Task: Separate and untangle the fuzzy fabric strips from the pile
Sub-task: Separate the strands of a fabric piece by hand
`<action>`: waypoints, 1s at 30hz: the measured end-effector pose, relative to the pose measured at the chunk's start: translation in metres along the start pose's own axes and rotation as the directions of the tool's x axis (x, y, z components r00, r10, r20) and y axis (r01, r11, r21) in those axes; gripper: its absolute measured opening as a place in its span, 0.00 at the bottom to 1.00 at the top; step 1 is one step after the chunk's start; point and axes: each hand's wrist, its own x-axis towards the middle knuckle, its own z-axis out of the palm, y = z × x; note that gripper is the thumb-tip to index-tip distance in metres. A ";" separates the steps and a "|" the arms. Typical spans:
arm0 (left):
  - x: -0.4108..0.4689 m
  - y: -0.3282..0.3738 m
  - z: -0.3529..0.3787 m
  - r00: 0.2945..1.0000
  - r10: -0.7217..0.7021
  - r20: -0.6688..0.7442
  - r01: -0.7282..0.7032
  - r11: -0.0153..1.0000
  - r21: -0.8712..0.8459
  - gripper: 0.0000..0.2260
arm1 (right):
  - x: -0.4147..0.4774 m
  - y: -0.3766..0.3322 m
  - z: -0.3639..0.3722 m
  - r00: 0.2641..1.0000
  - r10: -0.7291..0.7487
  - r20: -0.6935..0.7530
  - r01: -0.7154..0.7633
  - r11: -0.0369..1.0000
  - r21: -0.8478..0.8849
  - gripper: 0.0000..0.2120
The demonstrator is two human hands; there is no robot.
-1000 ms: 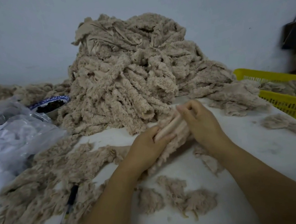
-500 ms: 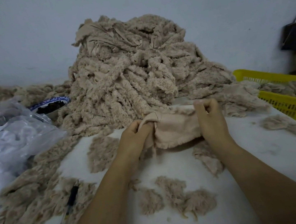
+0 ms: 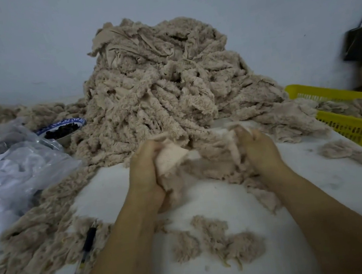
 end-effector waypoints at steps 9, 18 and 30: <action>-0.004 -0.023 0.006 0.992 0.103 0.066 -0.123 0.818 0.561 0.09 | -0.015 -0.008 0.021 0.965 0.026 0.260 -0.157 0.853 0.498 0.07; -0.018 -0.033 0.024 0.909 -0.016 0.417 -0.205 0.853 0.481 0.28 | -0.022 -0.010 0.030 0.969 -0.136 0.209 0.028 0.892 0.450 0.03; -0.007 -0.025 0.015 0.920 -0.244 0.306 0.225 0.970 0.096 0.24 | -0.027 -0.010 0.030 0.948 -0.204 0.243 0.108 0.928 0.356 0.03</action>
